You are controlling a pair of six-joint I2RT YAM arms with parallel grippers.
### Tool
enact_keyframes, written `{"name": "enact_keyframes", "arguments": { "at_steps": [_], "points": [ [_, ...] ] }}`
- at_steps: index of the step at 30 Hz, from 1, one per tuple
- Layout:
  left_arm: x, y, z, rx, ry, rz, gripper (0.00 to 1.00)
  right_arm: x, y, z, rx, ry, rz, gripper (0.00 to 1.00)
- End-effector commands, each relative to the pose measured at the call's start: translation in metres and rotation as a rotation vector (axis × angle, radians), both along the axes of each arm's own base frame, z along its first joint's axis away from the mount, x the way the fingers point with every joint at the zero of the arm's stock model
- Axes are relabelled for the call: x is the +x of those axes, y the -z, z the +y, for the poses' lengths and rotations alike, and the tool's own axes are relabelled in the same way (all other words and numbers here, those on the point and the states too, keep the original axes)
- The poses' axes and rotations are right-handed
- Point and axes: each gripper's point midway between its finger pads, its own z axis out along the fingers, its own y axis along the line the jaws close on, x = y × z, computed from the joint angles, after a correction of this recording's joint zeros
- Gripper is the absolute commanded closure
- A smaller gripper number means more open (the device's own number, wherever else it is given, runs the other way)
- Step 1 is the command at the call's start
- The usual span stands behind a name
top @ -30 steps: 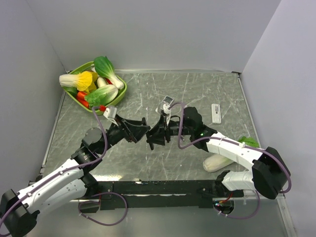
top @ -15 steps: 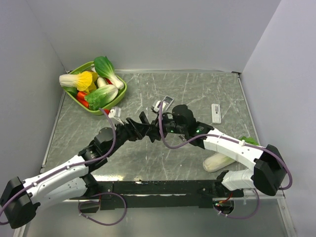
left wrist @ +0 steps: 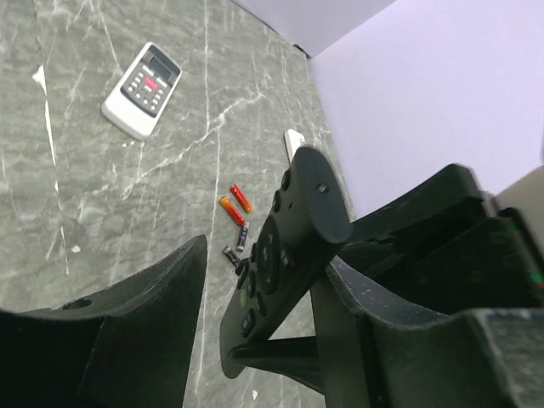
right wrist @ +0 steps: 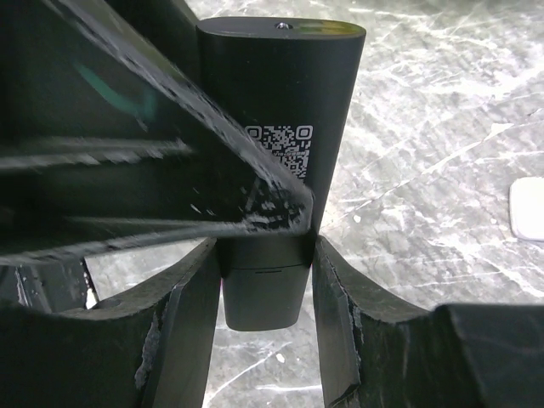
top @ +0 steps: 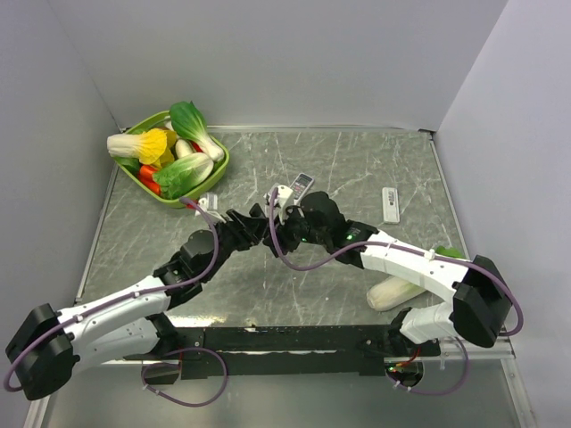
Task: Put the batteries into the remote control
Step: Adjust the remote control.
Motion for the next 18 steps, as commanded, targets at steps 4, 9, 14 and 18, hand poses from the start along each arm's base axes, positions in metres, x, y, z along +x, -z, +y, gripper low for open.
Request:
{"name": "enact_keyframes", "arguments": {
  "at_steps": [4,9,14,18],
  "points": [
    [0.004,0.005,-0.007,-0.067,-0.023,0.008,0.46,0.011,-0.026,0.017,0.04,0.007,-0.054,1.0],
    [0.006,-0.001,-0.004,-0.075,-0.038,-0.016,0.71,0.009,-0.022,0.019,0.034,0.002,-0.046,1.0],
    [0.005,0.002,0.01,-0.082,-0.088,-0.016,0.96,0.003,-0.011,0.015,0.029,-0.001,-0.011,0.72],
    [0.004,0.013,0.022,-0.08,-0.124,0.001,0.99,-0.006,-0.014,0.007,0.017,-0.018,-0.001,0.43]
  ]
}}
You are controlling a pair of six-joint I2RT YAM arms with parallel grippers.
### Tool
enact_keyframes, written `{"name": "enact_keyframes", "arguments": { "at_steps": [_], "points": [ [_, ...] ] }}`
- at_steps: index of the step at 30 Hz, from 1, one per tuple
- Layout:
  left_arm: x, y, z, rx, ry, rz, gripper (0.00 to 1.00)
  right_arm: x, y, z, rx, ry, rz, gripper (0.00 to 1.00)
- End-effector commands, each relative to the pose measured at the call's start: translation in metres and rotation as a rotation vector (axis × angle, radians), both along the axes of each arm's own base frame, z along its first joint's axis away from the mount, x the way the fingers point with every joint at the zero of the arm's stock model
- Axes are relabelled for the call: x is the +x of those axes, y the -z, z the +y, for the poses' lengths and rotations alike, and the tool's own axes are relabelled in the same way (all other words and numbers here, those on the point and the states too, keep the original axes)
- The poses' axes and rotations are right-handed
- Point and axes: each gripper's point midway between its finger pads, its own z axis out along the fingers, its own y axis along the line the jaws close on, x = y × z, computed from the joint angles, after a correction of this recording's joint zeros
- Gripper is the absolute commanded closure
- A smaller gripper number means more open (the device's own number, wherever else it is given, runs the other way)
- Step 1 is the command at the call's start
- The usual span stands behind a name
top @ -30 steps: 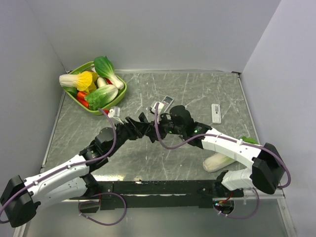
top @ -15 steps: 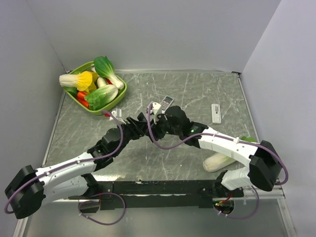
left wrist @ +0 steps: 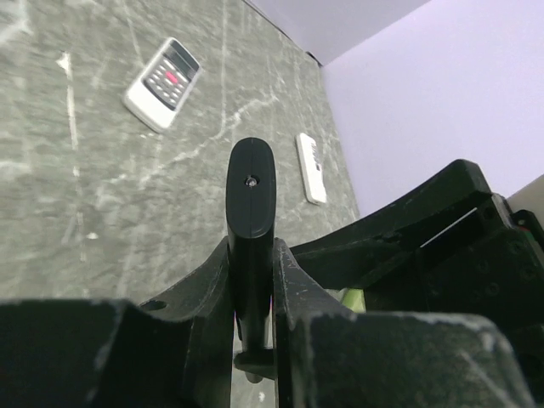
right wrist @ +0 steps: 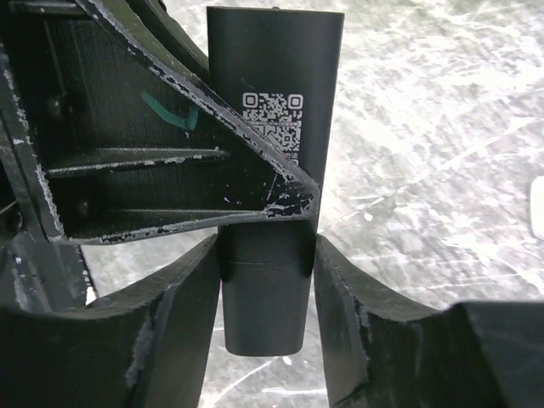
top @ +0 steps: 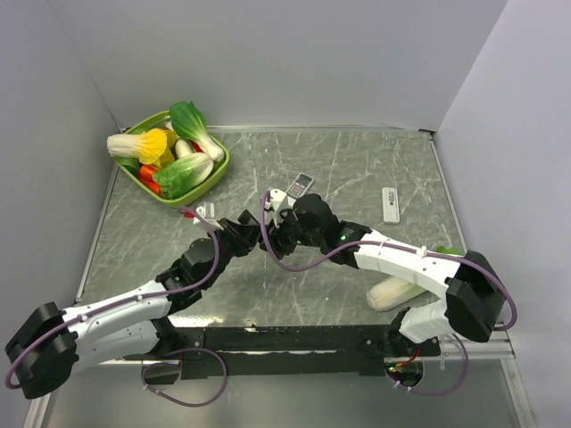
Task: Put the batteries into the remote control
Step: Adjust the remote control, then remove the battery cover from the remote control.
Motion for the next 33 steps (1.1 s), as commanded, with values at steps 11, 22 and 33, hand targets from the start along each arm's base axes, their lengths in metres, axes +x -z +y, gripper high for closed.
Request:
{"name": "enact_keyframes", "arguments": {
  "at_steps": [11,22,33],
  "points": [
    [0.003,0.017,0.039,-0.094,-0.102,0.036,0.99,-0.018,-0.007,-0.013,-0.05,-0.061,0.024,0.22],
    [0.002,0.02,0.033,-0.117,-0.075,0.056,0.99,-0.007,0.003,0.013,-0.073,-0.094,0.055,0.21],
    [0.003,0.012,0.033,-0.137,-0.077,0.045,0.99,-0.004,0.01,0.025,-0.098,-0.111,0.075,0.22]
  ]
}}
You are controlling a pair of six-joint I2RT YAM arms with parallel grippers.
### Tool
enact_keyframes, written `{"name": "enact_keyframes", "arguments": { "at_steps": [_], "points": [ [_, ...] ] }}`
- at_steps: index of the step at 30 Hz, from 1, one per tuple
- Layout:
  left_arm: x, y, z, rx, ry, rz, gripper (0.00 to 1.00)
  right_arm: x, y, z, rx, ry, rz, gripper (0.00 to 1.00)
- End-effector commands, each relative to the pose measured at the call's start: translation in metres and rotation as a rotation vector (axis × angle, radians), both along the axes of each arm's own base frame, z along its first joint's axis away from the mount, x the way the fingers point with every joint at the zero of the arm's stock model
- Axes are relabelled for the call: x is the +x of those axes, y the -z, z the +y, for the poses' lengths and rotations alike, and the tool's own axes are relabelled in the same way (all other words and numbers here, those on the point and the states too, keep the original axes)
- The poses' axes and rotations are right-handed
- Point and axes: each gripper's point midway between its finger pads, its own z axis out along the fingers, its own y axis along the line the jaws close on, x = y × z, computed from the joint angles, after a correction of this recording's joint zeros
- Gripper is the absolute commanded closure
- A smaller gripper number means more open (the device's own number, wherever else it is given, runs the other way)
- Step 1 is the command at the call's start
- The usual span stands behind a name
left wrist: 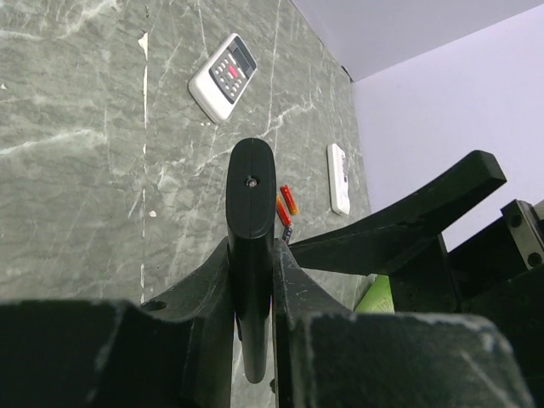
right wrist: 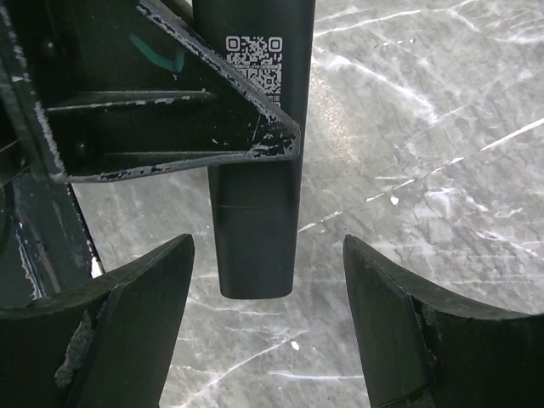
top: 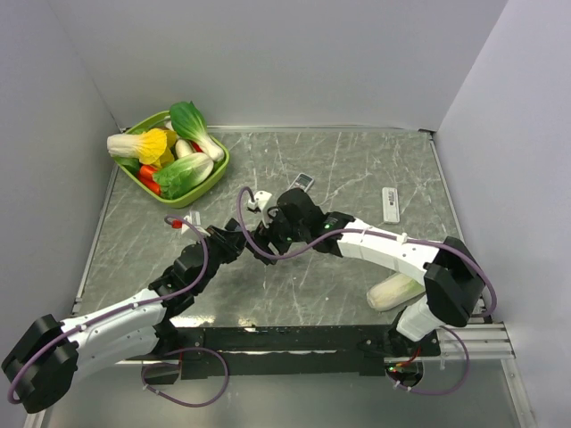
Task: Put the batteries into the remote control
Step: Remove the battery cover from the remote control.
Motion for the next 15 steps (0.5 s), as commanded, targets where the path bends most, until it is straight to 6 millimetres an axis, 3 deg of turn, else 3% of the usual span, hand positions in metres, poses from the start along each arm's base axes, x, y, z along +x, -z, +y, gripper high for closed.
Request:
{"name": "enact_keyframes", "arguments": {
  "at_steps": [1,11,15],
  "points": [
    [0.004,-0.027,-0.003,-0.071,-0.003,-0.056,0.99,0.001,-0.015,0.015,0.03,-0.042,-0.021,0.23],
    [0.005,-0.032,-0.004,-0.092,-0.003,-0.056,0.99,0.004,-0.009,0.018,0.026,-0.037,-0.014,0.24],
    [0.005,-0.034,-0.003,-0.097,-0.008,-0.059,0.99,0.005,-0.001,0.018,0.0,-0.033,-0.013,0.31]
  ]
}}
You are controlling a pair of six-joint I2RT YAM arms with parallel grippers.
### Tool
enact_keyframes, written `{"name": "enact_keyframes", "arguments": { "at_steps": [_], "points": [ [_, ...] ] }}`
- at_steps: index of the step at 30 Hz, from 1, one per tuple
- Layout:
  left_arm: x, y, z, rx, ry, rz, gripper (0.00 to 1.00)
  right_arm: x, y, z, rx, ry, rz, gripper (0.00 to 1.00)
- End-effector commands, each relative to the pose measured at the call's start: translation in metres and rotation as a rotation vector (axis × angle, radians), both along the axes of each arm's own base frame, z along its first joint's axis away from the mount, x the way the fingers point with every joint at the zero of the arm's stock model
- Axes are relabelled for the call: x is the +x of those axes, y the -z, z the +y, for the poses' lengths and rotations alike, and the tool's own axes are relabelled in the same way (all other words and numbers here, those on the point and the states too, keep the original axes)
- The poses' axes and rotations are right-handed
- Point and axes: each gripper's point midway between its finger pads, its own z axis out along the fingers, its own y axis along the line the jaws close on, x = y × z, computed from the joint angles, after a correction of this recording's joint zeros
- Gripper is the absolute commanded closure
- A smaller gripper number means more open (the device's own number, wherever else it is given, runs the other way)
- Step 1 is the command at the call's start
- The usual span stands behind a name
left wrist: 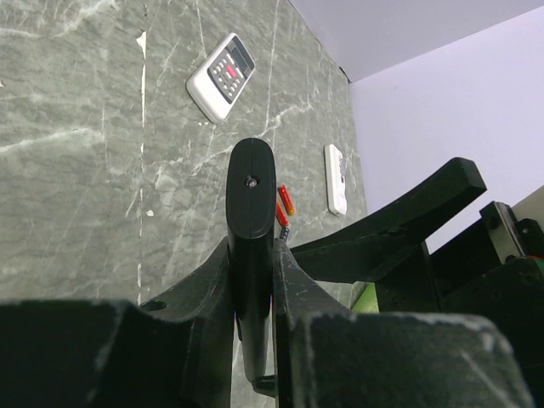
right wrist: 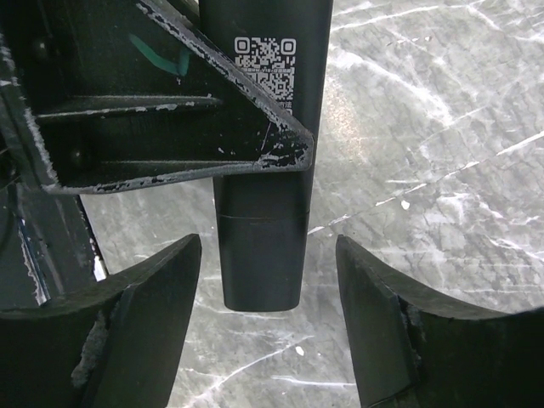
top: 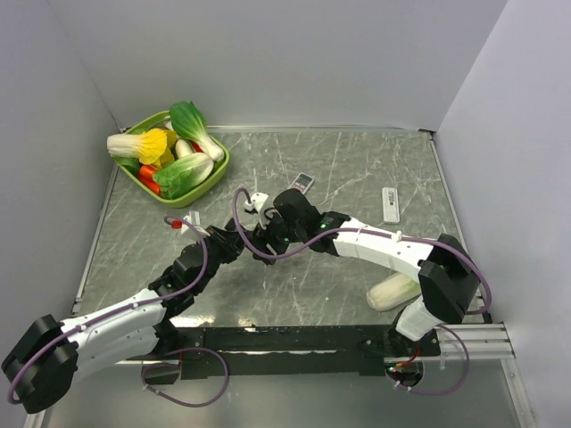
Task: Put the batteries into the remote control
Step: Remove the battery cover from the remote control.
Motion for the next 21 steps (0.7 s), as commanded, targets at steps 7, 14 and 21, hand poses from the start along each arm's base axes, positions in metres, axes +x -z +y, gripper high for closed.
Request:
{"name": "enact_keyframes", "arguments": {
  "at_steps": [7,14,21],
  "points": [
    [0.005,-0.034,0.001,-0.093,-0.028,-0.056,0.99,0.011,0.001,0.01,-0.016,0.007,-0.033,0.44],
    [0.01,-0.026,0.009,-0.051,-0.069,-0.041,0.99,0.005,0.003,0.005,-0.041,-0.001,-0.037,0.72],
    [0.032,-0.035,0.041,-0.044,-0.193,-0.083,0.99,-0.006,0.021,-0.012,-0.093,0.008,-0.001,0.76]
  ]
}}
